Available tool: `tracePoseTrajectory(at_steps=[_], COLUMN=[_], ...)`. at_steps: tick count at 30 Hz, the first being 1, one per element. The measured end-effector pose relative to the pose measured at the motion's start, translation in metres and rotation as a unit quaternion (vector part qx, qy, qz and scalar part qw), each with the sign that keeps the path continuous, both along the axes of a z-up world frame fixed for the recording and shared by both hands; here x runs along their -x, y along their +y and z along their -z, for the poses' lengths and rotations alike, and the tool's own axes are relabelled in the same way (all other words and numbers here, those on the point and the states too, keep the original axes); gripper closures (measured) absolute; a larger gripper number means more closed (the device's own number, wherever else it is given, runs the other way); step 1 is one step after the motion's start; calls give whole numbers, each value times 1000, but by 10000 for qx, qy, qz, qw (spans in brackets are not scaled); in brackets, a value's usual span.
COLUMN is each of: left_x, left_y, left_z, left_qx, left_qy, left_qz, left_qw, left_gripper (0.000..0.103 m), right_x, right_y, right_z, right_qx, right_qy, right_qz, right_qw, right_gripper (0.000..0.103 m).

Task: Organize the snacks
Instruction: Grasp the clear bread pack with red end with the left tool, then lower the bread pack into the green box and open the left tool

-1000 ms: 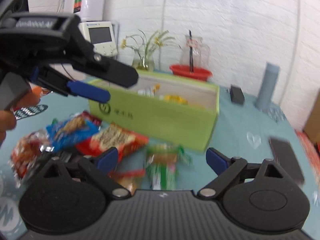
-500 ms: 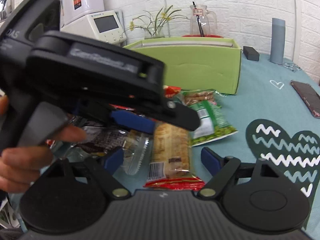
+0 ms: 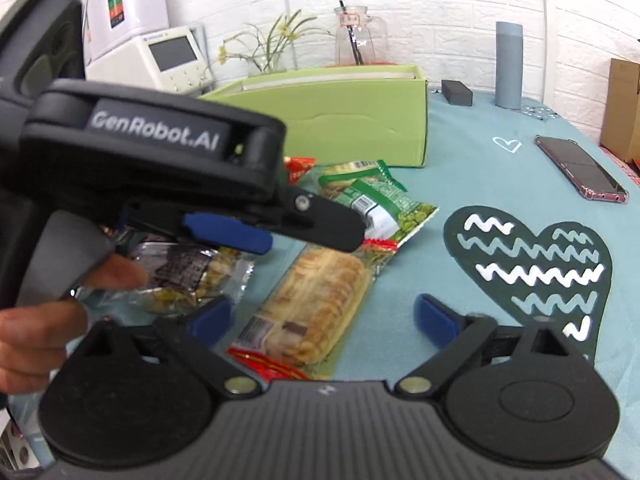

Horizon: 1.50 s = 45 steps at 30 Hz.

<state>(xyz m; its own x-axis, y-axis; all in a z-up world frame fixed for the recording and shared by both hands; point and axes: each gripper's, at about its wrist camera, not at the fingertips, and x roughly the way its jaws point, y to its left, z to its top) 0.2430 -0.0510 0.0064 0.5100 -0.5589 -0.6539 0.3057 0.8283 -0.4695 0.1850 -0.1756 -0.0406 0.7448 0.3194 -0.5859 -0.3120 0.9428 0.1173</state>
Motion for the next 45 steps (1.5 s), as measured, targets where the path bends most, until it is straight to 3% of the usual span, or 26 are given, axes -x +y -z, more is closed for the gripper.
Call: tracePoseTrajectory(at_steps=[3,8,10,11,14,17,19,21,24,29,30,31,33,34,35,36,41,45], left_x=[2,4,5,5,2,-2,-4,-5,-2,2,2,3,6,7,8,8,6,-12], left_y=[-4,-13,-15,-15,-9,3,8,8,4,-3,-5,-7,-12,-16,-20,-21,-18,-9], left_z=[1,4,4,5,3,0,0,-1,-2,1,1,2,2,3,5,6,-12,-49], left_qx=[-97,-343,-404,-425,-320,40,259,305,303,24,-40,-113,-315,-453,-525,-393,-73,140], left_qy=[-54,-240,-284,-294,-236,-68,5,52,13,-127,-150,-171,-228,-262,-242,-139,-178,-490], left_qz=[60,139,158,165,168,250,311,405,586,585,594,604,629,656,724,797,632,425], left_qw=[9999,9990,9987,9985,9991,9997,9992,9987,9978,9982,9981,9980,9973,9965,9957,9959,9978,9978], left_gripper=[24,23,23,24,31,36,37,42,42,43,43,43,48,53,79,85,90,90], right_x=[0,-3,-5,-5,-4,6,16,19,21,18,17,14,16,15,16,17,16,6], right_y=[2,0,8,14,13,4,3,10,19,30,31,27,23,23,21,21,9,8], right_z=[1,2,2,3,1,-4,-9,-9,-11,-9,-6,-4,-7,-7,-6,-6,-22,-52], right_qx=[78,43,367,601,495,-76,-200,80,344,575,582,535,488,484,419,383,349,437], right_qy=[-8,29,56,47,98,110,-46,-167,-231,-199,-142,-68,-151,-149,-152,-150,-329,-846], right_qz=[33,83,46,49,293,454,508,676,686,589,570,552,563,551,562,544,467,258], right_qw=[10000,10000,9993,9982,9983,9989,9985,9975,9968,9964,9966,9970,9971,9972,9974,9977,9978,9951], right_gripper=[1,1,1,1,1,1,1,1,1,3,6,33,52,54,55,55,55,55])
